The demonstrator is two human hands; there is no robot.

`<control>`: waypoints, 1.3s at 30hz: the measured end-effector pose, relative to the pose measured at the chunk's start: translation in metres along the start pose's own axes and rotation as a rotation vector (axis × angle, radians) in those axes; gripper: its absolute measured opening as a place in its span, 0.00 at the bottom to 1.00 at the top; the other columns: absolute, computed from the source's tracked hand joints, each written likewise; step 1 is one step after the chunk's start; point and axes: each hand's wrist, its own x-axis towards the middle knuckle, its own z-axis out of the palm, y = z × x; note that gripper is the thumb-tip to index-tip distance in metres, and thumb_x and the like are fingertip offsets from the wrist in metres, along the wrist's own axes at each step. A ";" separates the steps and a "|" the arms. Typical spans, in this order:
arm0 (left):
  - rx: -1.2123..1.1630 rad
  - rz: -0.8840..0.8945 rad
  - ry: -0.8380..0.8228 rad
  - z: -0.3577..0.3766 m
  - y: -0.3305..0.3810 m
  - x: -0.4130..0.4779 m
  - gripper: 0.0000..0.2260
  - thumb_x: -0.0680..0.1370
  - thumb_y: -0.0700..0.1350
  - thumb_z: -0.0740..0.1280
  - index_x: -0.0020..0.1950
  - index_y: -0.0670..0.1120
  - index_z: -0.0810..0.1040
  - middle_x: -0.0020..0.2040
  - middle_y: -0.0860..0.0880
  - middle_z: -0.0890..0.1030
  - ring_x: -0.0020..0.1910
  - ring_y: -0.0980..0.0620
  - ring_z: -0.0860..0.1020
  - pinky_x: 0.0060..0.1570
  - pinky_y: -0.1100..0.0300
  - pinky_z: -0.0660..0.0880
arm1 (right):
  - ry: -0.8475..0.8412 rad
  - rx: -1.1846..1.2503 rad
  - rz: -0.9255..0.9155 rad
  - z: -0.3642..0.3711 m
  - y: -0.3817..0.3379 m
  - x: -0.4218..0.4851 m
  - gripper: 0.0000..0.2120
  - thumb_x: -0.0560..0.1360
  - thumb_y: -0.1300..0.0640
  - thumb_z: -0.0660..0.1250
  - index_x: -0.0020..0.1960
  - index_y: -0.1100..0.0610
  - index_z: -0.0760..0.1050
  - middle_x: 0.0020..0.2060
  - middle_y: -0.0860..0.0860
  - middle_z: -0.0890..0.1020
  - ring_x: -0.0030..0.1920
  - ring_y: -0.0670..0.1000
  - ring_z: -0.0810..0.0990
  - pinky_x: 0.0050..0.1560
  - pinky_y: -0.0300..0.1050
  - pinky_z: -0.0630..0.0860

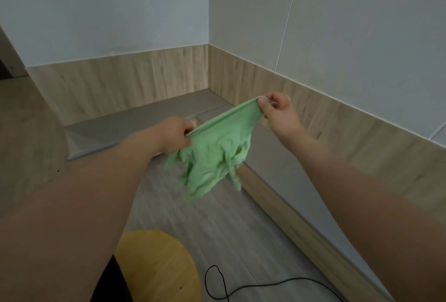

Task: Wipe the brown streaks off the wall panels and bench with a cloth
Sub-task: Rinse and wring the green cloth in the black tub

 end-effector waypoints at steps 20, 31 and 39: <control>-0.355 -0.072 0.410 -0.025 -0.020 0.005 0.13 0.87 0.47 0.59 0.50 0.42 0.78 0.43 0.44 0.79 0.46 0.42 0.78 0.41 0.55 0.68 | 0.058 0.054 0.121 -0.030 0.003 0.007 0.07 0.85 0.55 0.63 0.48 0.55 0.75 0.42 0.51 0.77 0.47 0.52 0.77 0.53 0.55 0.80; -0.259 0.052 0.217 -0.045 -0.026 -0.012 0.09 0.77 0.47 0.76 0.41 0.47 0.79 0.37 0.47 0.78 0.36 0.51 0.75 0.38 0.57 0.71 | 0.113 -0.131 -0.119 -0.031 0.018 0.009 0.07 0.85 0.57 0.61 0.58 0.56 0.78 0.48 0.50 0.79 0.47 0.50 0.77 0.51 0.49 0.75; -0.413 -0.157 0.190 -0.016 -0.054 -0.023 0.10 0.75 0.52 0.77 0.43 0.46 0.82 0.37 0.48 0.80 0.38 0.51 0.75 0.36 0.59 0.68 | 0.021 -0.331 0.085 -0.034 0.042 -0.001 0.10 0.84 0.54 0.65 0.53 0.59 0.81 0.37 0.54 0.80 0.38 0.51 0.77 0.38 0.42 0.71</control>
